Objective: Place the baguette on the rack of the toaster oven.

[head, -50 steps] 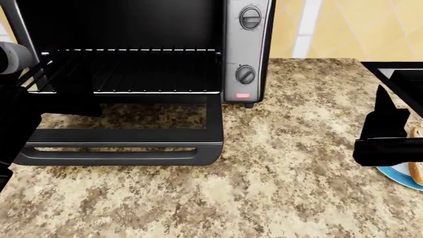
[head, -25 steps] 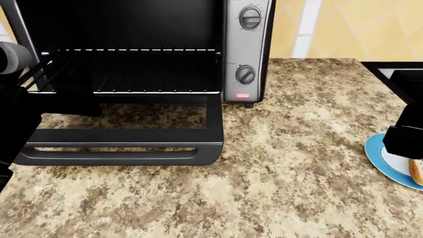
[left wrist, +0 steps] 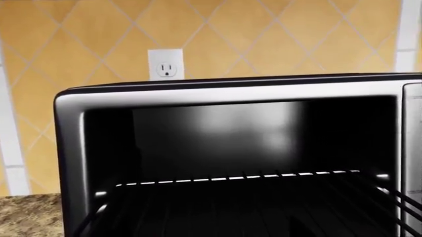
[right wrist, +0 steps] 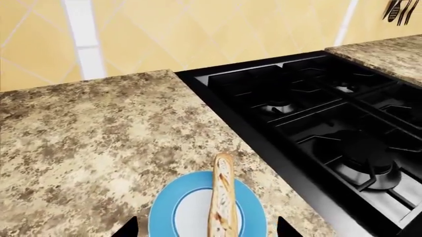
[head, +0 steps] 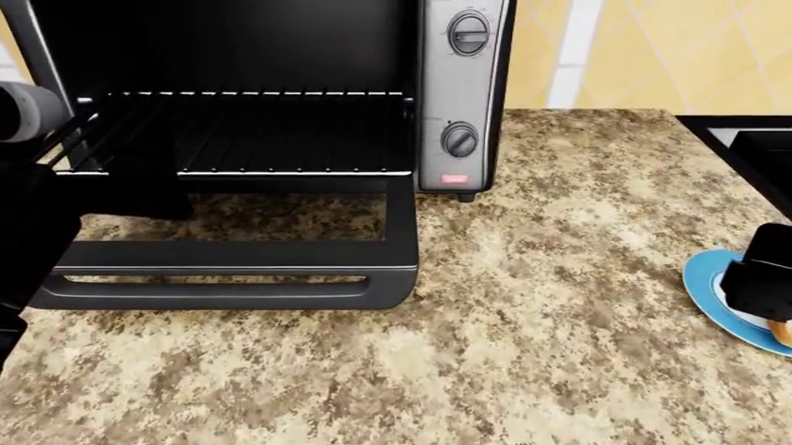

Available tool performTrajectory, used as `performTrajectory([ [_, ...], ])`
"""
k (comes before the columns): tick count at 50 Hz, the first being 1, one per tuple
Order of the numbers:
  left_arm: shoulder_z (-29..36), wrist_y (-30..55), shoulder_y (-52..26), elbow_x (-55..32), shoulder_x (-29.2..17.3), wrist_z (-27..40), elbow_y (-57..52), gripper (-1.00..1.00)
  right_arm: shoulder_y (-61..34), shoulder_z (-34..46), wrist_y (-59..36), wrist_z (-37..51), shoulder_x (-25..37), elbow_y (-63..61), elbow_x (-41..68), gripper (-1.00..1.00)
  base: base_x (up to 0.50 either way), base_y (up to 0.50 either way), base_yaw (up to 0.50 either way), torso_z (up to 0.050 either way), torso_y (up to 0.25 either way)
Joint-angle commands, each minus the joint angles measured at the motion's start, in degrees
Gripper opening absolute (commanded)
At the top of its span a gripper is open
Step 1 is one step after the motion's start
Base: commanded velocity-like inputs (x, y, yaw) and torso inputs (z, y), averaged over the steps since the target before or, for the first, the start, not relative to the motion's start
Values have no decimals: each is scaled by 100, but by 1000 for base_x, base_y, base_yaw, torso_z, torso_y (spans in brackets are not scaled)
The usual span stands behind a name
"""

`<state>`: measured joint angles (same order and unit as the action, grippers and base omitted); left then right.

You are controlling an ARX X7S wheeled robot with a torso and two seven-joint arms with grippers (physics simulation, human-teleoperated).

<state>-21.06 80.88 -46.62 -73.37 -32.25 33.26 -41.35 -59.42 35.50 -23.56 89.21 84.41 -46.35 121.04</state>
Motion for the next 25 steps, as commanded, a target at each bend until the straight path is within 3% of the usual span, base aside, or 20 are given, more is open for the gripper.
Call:
performTrajectory([
  [1, -91, -136, 40, -5, 61, -131, 49, 100, -25, 256, 137, -316, 58, 112, -249, 100, 0, 0, 0, 0, 0],
  [25, 28, -349, 217, 21, -18, -156, 58, 100, 581, 592, 584, -1073, -331, 745, -1210, 100, 0, 0, 0, 0, 0],
])
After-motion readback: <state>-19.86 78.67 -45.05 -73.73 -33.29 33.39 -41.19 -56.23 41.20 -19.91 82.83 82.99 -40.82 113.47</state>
